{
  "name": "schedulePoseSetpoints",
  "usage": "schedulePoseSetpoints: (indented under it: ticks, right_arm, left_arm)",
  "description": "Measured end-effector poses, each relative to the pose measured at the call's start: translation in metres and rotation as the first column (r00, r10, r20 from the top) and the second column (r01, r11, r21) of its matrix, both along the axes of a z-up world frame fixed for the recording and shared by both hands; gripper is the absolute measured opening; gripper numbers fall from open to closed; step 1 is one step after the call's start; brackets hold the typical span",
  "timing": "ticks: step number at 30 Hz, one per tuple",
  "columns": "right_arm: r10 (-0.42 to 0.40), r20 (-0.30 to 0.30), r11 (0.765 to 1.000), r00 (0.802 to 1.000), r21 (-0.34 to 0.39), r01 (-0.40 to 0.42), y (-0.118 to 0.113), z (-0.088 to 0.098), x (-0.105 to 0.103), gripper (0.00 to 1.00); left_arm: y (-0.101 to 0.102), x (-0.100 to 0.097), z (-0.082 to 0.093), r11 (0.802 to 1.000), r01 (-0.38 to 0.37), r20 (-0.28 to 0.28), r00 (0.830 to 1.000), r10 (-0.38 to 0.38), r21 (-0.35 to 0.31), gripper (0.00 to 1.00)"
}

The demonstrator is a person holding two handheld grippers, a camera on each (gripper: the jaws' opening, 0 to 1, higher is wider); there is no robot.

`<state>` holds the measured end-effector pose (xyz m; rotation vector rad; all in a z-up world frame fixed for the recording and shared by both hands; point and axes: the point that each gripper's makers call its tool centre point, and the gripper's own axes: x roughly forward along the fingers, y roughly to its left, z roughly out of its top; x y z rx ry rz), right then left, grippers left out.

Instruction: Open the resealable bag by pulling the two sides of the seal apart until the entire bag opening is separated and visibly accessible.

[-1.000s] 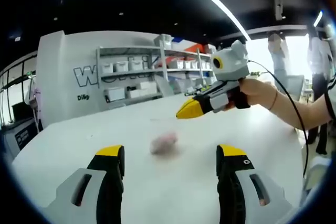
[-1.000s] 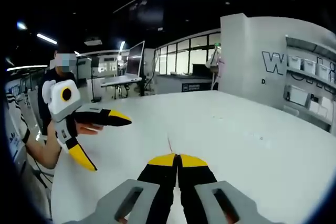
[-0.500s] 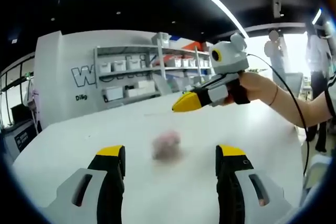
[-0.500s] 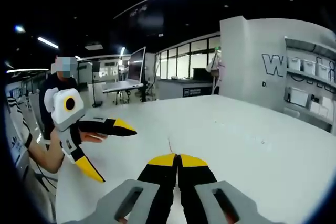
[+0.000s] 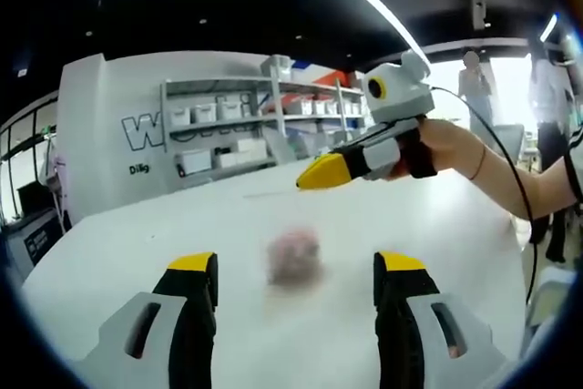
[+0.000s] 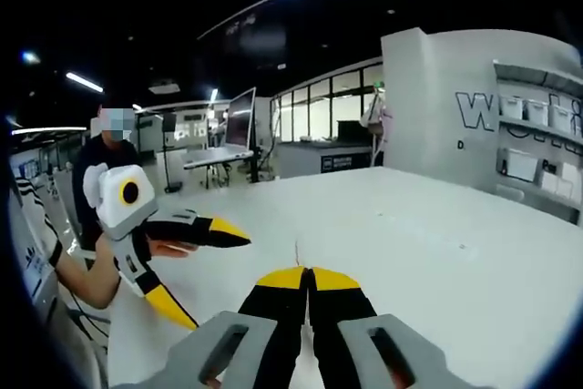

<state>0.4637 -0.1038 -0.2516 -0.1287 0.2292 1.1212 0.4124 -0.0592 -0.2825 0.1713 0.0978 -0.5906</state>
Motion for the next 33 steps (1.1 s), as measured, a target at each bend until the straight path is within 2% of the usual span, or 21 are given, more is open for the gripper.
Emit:
schedulePoseSetpoints:
  ticks: [8, 12, 21, 30, 33]
  right_arm:
    - [0.008, -0.026, 1.0, 1.0, 0.002, -0.008, -0.001, 0.0, -0.002, 0.0]
    - [0.013, -0.042, 1.0, 0.999, 0.017, -0.012, -0.002, -0.001, -0.004, 0.0]
    - [0.028, -0.07, 0.998, 0.997, 0.059, -0.024, -0.004, -0.005, -0.012, 0.0]
    - [0.039, -0.089, 0.994, 0.995, 0.107, -0.03, -0.003, -0.008, -0.018, 0.0]
    - [0.051, -0.096, 0.992, 0.994, 0.117, -0.039, -0.002, -0.009, -0.022, 0.0]
  left_arm:
    - [-0.001, 0.0, -0.001, 1.0, 0.006, -0.004, 1.0, -0.006, 0.002, 0.66]
    - [-0.003, 0.0, -0.001, 1.0, 0.015, -0.01, 1.0, -0.015, -0.009, 0.62]
    - [-0.008, 0.0, -0.001, 0.999, 0.03, -0.021, 0.999, -0.031, -0.038, 0.61]
    - [-0.01, 0.001, 0.0, 0.992, 0.034, -0.06, 0.997, -0.042, -0.125, 0.51]
    - [-0.011, 0.001, -0.001, 0.99, 0.035, -0.072, 0.996, -0.045, -0.134, 0.5]
